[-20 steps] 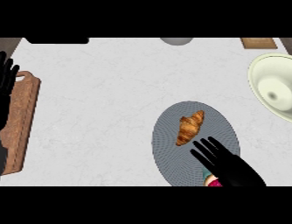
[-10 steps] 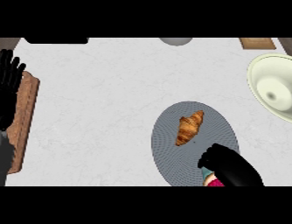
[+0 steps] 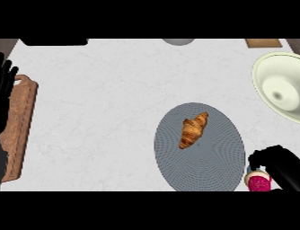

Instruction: Pick the cupcake from the placemat and place it in the bowl

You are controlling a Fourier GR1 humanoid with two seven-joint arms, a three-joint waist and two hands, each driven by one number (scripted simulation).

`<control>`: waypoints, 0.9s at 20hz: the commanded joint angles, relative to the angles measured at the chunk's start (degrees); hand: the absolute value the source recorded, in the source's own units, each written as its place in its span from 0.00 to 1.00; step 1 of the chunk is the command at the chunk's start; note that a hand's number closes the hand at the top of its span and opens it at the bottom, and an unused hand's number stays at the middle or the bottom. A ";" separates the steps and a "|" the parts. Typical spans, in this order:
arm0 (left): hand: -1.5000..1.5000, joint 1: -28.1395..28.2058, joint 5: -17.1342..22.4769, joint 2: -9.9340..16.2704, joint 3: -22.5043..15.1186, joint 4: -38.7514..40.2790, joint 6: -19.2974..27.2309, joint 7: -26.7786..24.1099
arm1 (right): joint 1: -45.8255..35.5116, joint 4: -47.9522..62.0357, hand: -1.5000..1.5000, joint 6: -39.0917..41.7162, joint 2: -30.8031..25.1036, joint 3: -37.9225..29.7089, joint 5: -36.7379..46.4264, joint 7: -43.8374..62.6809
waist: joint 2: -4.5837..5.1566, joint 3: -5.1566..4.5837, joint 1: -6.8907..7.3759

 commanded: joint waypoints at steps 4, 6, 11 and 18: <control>0.50 0.55 0.28 0.32 1.13 -0.58 0.35 -0.68 | 0.01 15.82 1.00 6.45 -14.32 -22.53 -9.10 3.09 | 1.26 0.69 -1.26; 0.50 0.68 0.40 -0.06 0.81 -0.64 0.05 -1.13 | -1.66 20.59 1.00 8.98 -18.92 -27.76 -12.90 1.20 | 0.97 0.67 -0.54; 0.50 0.24 1.25 -0.02 0.39 -0.50 -1.07 -0.23 | -6.09 32.68 1.00 10.30 -29.26 -38.17 -18.46 -3.69 | 0.62 0.88 0.84; 0.50 0.63 0.36 -0.38 -0.32 -0.05 -0.96 -0.74 | -11.43 45.85 1.00 18.14 -40.66 -45.56 -27.25 -19.83 | 0.13 0.84 1.84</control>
